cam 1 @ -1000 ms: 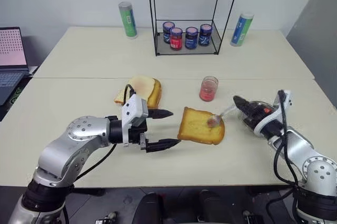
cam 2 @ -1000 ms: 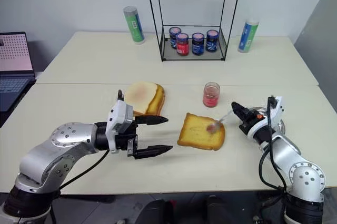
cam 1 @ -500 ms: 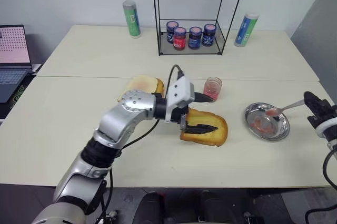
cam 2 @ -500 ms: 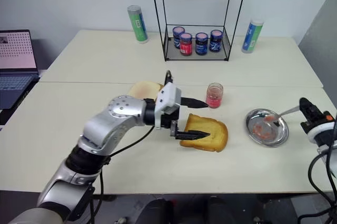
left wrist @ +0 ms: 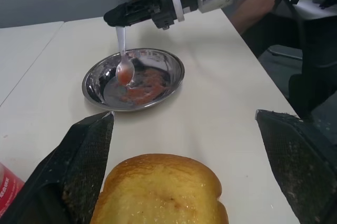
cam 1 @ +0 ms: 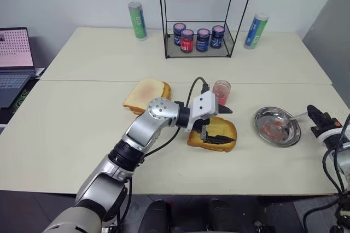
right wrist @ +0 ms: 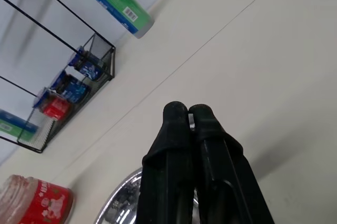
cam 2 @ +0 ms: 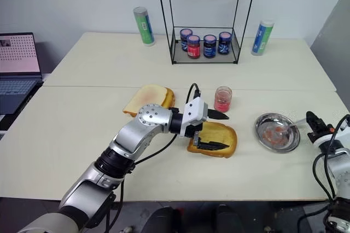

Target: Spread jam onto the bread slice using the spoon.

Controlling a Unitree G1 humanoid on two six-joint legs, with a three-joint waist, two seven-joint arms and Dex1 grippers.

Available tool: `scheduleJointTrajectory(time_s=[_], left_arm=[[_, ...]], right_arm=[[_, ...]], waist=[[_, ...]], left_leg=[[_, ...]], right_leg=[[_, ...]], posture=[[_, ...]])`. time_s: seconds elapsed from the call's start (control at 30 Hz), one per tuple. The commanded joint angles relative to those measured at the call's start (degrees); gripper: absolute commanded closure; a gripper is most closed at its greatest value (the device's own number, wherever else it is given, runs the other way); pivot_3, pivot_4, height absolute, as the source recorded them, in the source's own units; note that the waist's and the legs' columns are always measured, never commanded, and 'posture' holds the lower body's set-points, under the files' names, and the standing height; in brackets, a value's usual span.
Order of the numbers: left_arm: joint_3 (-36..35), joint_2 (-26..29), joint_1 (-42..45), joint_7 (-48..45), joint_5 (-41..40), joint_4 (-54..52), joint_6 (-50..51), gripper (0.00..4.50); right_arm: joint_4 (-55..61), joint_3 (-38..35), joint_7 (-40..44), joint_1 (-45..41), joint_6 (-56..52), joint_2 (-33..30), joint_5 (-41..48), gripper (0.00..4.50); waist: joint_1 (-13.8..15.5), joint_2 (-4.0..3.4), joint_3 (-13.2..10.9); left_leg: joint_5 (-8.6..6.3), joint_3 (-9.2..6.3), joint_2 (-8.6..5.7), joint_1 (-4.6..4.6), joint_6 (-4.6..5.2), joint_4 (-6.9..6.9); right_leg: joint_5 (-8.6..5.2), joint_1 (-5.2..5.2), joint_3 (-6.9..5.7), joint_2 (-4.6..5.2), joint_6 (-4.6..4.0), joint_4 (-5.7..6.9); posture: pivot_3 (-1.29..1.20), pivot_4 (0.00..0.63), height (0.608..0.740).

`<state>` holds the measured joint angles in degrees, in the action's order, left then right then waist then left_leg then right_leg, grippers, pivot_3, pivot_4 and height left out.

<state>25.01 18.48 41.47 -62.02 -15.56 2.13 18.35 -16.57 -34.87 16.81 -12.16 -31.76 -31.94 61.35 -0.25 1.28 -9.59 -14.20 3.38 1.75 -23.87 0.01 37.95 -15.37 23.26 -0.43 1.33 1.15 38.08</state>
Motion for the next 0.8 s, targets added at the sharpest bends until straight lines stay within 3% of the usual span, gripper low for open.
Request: scheduleJointTrajectory(time_s=[0.03,0.63,0.8], left_arm=[[-1.5,-0.3,0.0,0.2,-0.1,-2.9,0.3,0.00],[-2.8,0.4,-0.4,0.4,-0.2,-4.1,1.5,0.00],[-3.2,1.3,-1.2,0.3,-0.1,-4.8,1.7,0.00]], right_arm=[[-3.2,-0.5,2.6,-1.2,0.0,0.2,-2.2,4.01],[-3.7,-4.2,4.5,-2.2,-0.6,-2.3,-6.7,0.05],[-1.2,-4.7,3.9,-1.6,-1.7,-3.6,-7.5,0.05]], waist=[[0.0,-0.01,0.0],[0.1,-0.09,0.0],[0.0,-0.11,0.0]], left_leg=[[0.00,0.00,0.00,0.00,0.00,0.00],[0.00,0.02,-0.02,0.00,-0.01,0.00],[0.00,0.01,-0.01,0.01,-0.01,0.00]], right_leg=[[0.00,0.00,0.00,0.00,0.00,0.00],[0.00,0.00,0.01,0.04,0.00,0.01],[0.00,-0.01,0.00,0.03,0.00,0.02]], posture=[[0.00,0.150,0.740],[0.00,0.150,0.740],[0.00,0.150,0.740]])
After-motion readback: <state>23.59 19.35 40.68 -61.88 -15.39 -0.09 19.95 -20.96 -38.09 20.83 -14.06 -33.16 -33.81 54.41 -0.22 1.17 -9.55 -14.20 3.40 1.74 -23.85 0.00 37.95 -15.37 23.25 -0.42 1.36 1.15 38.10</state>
